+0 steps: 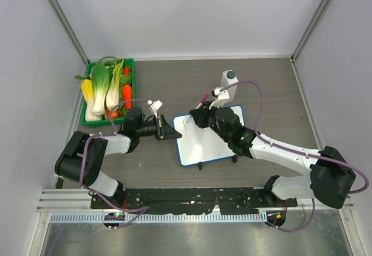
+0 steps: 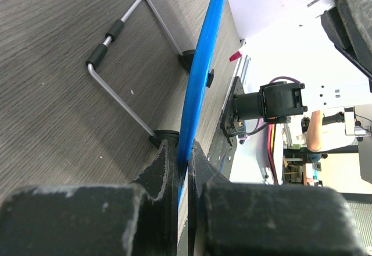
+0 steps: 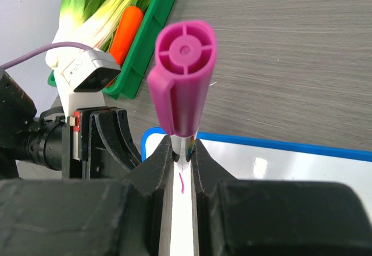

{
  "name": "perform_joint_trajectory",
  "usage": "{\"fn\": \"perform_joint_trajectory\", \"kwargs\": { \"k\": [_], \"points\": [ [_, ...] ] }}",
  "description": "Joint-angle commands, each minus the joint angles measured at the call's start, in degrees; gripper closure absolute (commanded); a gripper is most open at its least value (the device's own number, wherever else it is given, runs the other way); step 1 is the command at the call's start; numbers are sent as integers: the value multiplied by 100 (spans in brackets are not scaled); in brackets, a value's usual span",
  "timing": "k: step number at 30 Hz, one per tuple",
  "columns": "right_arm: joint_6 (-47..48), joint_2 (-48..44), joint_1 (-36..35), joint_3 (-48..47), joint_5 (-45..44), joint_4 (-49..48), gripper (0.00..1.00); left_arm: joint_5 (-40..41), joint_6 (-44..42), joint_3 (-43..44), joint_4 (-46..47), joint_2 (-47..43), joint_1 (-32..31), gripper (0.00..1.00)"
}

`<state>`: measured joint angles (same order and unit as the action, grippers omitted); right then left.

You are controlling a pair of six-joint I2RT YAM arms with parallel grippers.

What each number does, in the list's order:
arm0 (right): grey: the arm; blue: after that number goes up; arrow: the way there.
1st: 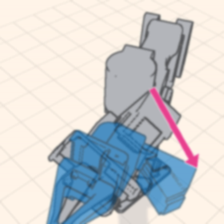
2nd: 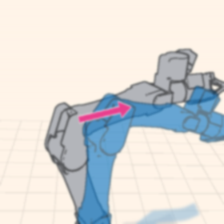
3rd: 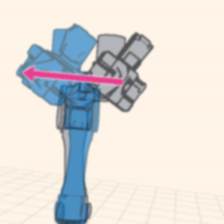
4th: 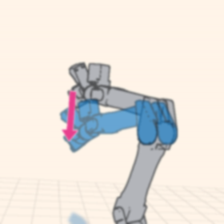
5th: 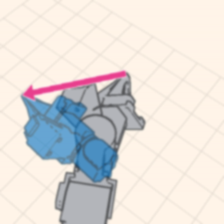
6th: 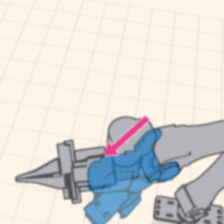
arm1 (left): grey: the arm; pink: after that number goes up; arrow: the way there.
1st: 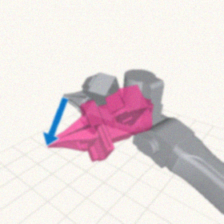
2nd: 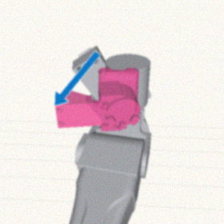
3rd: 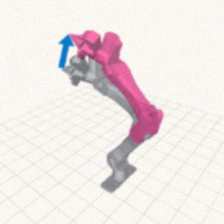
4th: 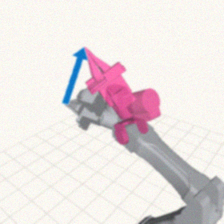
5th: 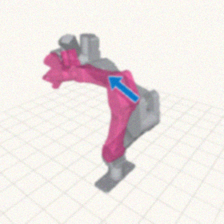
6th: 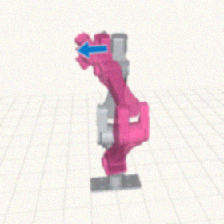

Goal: Write a sentence on the whiteboard
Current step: Write on the whiteboard with the whiteboard.

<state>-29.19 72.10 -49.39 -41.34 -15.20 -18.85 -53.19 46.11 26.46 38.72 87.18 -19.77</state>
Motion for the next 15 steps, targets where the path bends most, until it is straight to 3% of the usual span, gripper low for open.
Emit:
{"fn": "perform_joint_trajectory", "kwargs": {
  "k": [1,15],
  "points": [
    [27,-20,-10,-287,-361,-285,99,239,-93,35,-251,89,17,100],
    [54,287,-10,-462,-493,-163,99,213,-84,44,-224,142,17,100]
  ]
}}
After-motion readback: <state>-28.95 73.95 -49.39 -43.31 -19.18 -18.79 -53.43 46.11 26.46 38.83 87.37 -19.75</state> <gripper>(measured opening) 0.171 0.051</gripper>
